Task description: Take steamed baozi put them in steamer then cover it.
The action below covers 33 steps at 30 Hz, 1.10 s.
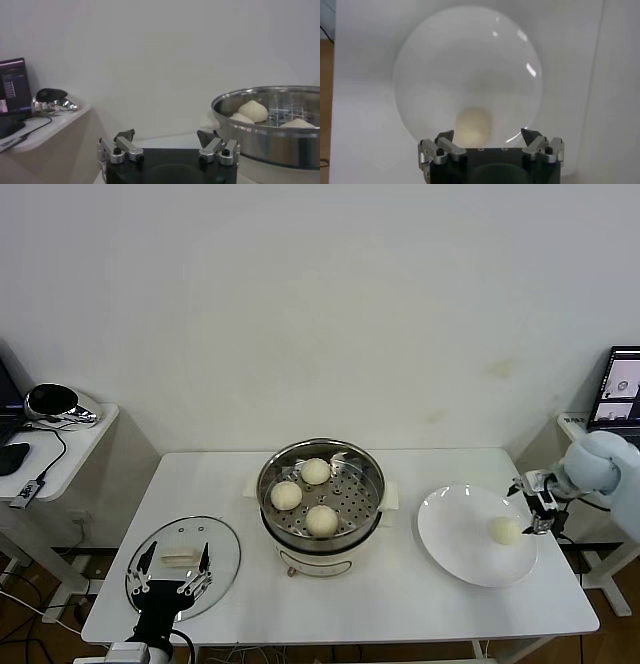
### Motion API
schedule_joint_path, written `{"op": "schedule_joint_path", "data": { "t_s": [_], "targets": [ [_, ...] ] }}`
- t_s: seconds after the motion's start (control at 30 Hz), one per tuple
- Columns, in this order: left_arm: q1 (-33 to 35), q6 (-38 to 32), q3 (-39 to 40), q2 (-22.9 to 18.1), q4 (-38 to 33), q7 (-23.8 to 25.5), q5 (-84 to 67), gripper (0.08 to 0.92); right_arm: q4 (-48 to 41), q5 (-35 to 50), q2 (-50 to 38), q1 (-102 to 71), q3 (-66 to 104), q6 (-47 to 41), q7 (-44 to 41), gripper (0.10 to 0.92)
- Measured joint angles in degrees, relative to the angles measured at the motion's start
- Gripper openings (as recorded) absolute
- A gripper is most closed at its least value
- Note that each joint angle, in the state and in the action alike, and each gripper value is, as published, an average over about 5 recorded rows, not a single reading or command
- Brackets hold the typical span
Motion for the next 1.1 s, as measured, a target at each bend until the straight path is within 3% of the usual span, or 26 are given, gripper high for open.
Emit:
{"op": "schedule_joint_path", "data": {
  "t_s": [0.6, 1.1],
  "targets": [
    [-0.5, -0.2, 0.1, -0.3, 0.5, 0.0, 0.5, 0.823, -12.3, -5.6, 9.5, -6.2, 7.1, 0.1, 1.7, 0.809],
    [-0.6, -0.3, -0.3, -0.1, 0.9, 0.0, 0.2, 0.823, -14.0, -6.6, 11.0, -5.7, 7.6, -0.9, 1.0, 0.624]
  ]
}}
